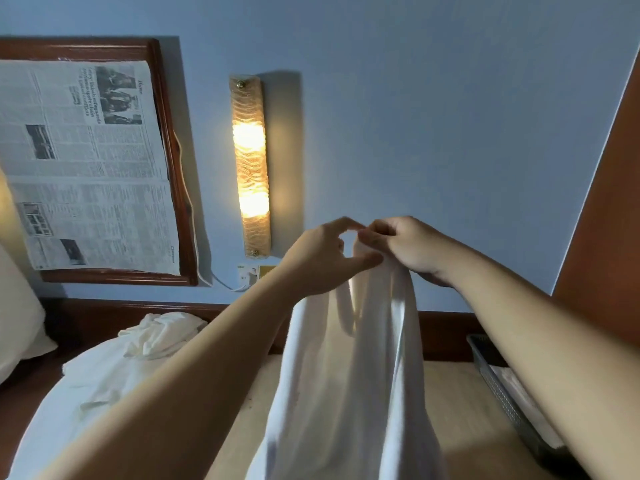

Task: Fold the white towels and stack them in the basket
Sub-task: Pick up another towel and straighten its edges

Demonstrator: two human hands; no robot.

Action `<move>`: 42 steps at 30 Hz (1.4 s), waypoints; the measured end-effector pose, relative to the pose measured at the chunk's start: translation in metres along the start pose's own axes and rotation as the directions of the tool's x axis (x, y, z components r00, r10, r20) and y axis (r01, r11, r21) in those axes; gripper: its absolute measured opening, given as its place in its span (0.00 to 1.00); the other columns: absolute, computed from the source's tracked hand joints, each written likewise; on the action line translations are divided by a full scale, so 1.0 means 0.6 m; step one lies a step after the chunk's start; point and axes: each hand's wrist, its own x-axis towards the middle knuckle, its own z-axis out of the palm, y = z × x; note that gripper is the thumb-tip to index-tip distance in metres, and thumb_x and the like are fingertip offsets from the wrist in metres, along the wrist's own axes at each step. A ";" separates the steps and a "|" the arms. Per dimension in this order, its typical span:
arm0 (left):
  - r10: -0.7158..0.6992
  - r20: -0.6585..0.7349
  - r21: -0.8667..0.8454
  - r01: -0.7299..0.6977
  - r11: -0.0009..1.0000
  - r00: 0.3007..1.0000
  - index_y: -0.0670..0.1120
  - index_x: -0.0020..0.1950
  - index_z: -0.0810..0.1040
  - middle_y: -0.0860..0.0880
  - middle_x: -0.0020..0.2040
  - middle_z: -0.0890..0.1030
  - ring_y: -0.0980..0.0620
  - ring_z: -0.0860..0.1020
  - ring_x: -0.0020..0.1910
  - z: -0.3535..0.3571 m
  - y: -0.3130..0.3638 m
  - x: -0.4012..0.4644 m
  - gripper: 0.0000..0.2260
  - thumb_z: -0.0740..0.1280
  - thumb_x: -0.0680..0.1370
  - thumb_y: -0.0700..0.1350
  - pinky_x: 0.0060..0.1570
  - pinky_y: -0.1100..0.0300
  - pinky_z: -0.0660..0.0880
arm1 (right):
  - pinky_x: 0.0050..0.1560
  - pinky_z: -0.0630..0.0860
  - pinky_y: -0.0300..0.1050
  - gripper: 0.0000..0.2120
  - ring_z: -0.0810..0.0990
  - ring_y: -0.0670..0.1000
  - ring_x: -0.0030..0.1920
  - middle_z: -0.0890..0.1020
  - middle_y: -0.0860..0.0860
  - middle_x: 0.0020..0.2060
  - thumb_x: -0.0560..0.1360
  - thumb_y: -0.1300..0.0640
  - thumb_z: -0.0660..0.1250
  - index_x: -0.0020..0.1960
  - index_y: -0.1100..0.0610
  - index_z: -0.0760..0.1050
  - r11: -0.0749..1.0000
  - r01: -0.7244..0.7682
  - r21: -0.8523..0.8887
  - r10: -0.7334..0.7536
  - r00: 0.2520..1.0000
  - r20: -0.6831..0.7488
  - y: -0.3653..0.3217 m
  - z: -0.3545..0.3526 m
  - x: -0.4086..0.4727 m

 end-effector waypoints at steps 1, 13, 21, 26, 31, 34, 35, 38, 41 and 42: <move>0.001 0.009 -0.060 -0.001 0.998 1.000 0.60 0.66 0.77 0.51 0.29 0.75 0.55 0.73 0.28 -0.004 -0.001 0.005 0.25 0.75 0.73 0.66 0.32 0.62 0.65 | 0.55 0.80 0.50 0.14 0.86 0.55 0.50 0.86 0.58 0.49 0.82 0.46 0.68 0.53 0.57 0.84 0.998 -0.012 0.061 0.012 1.000 0.008 -0.002 -0.003 0.001; 0.064 -0.003 -0.041 -0.064 0.997 0.998 0.48 0.33 0.68 0.56 0.26 0.68 0.58 0.65 0.28 -0.045 -0.032 0.025 0.21 0.78 0.73 0.52 0.29 0.63 0.61 | 0.44 0.79 0.47 0.04 0.84 0.49 0.41 0.87 0.50 0.39 0.73 0.56 0.78 0.46 0.54 0.85 0.993 -0.022 -0.117 0.032 0.996 0.086 0.028 -0.024 -0.010; 0.078 -0.161 0.087 -0.064 0.994 0.984 0.45 0.34 0.66 0.51 0.29 0.66 0.52 0.63 0.30 -0.096 -0.088 0.012 0.23 0.76 0.76 0.54 0.33 0.55 0.61 | 0.36 0.73 0.44 0.04 0.80 0.49 0.40 0.83 0.48 0.37 0.76 0.59 0.71 0.43 0.52 0.80 0.881 -0.118 -0.458 -0.008 0.964 -0.264 0.112 -0.030 -0.037; -0.078 -0.087 0.201 0.095 0.975 0.993 0.49 0.33 0.70 0.52 0.30 0.73 0.52 0.71 0.33 -0.113 -0.127 0.006 0.20 0.75 0.76 0.55 0.34 0.56 0.64 | 0.39 0.72 0.41 0.06 0.80 0.44 0.45 0.84 0.46 0.43 0.81 0.57 0.66 0.49 0.50 0.81 0.913 -0.148 -0.381 0.012 0.942 -0.336 0.129 -0.053 -0.040; -0.152 0.131 0.195 0.125 0.973 0.980 0.58 0.51 0.82 0.59 0.38 0.75 0.61 0.75 0.38 -0.056 -0.110 -0.001 0.23 0.75 0.66 0.73 0.43 0.57 0.71 | 0.45 0.75 0.41 0.13 0.81 0.44 0.49 0.85 0.44 0.46 0.82 0.60 0.61 0.51 0.50 0.83 0.936 -0.029 -0.350 -0.030 0.987 -0.161 0.061 -0.024 -0.020; -0.071 0.149 0.093 0.057 0.994 0.986 0.62 0.59 0.79 0.57 0.33 0.73 0.63 0.73 0.30 -0.020 -0.064 -0.004 0.30 0.74 0.63 0.76 0.37 0.62 0.68 | 0.48 0.77 0.45 0.13 0.82 0.47 0.50 0.85 0.45 0.46 0.84 0.58 0.59 0.50 0.48 0.82 0.956 0.012 -0.293 -0.033 0.997 -0.068 0.029 -0.003 -0.010; -0.036 0.153 0.067 0.025 0.997 0.988 0.62 0.59 0.79 0.56 0.30 0.73 0.60 0.71 0.27 -0.010 -0.049 -0.002 0.28 0.75 0.65 0.74 0.33 0.62 0.65 | 0.48 0.78 0.45 0.13 0.82 0.47 0.50 0.85 0.45 0.46 0.85 0.57 0.60 0.51 0.47 0.82 0.966 0.020 -0.260 -0.034 0.998 -0.050 0.021 0.002 -0.007; 0.034 0.083 0.033 -0.037 0.999 0.996 0.57 0.52 0.81 0.56 0.28 0.72 0.58 0.69 0.25 -0.002 -0.018 0.003 0.18 0.72 0.73 0.69 0.29 0.62 0.61 | 0.49 0.77 0.45 0.10 0.82 0.47 0.50 0.85 0.45 0.46 0.85 0.55 0.62 0.50 0.47 0.81 0.973 0.043 -0.225 -0.055 0.997 -0.046 0.004 0.007 0.000; 0.018 -0.009 0.087 -0.017 0.996 1.000 0.55 0.43 0.81 0.55 0.30 0.75 0.58 0.73 0.30 -0.011 -0.014 0.009 0.11 0.69 0.79 0.60 0.31 0.61 0.63 | 0.46 0.76 0.43 0.08 0.82 0.46 0.50 0.84 0.45 0.47 0.84 0.52 0.64 0.50 0.47 0.82 0.972 0.050 -0.231 -0.072 0.994 -0.085 0.003 0.000 0.000; 0.014 -0.023 0.111 -0.011 0.994 1.000 0.55 0.42 0.80 0.55 0.32 0.76 0.58 0.73 0.32 -0.014 -0.016 0.009 0.10 0.69 0.80 0.58 0.32 0.60 0.64 | 0.45 0.75 0.42 0.08 0.82 0.46 0.49 0.84 0.45 0.46 0.84 0.51 0.65 0.50 0.48 0.82 0.972 0.047 -0.231 -0.069 0.994 -0.086 0.006 -0.003 -0.002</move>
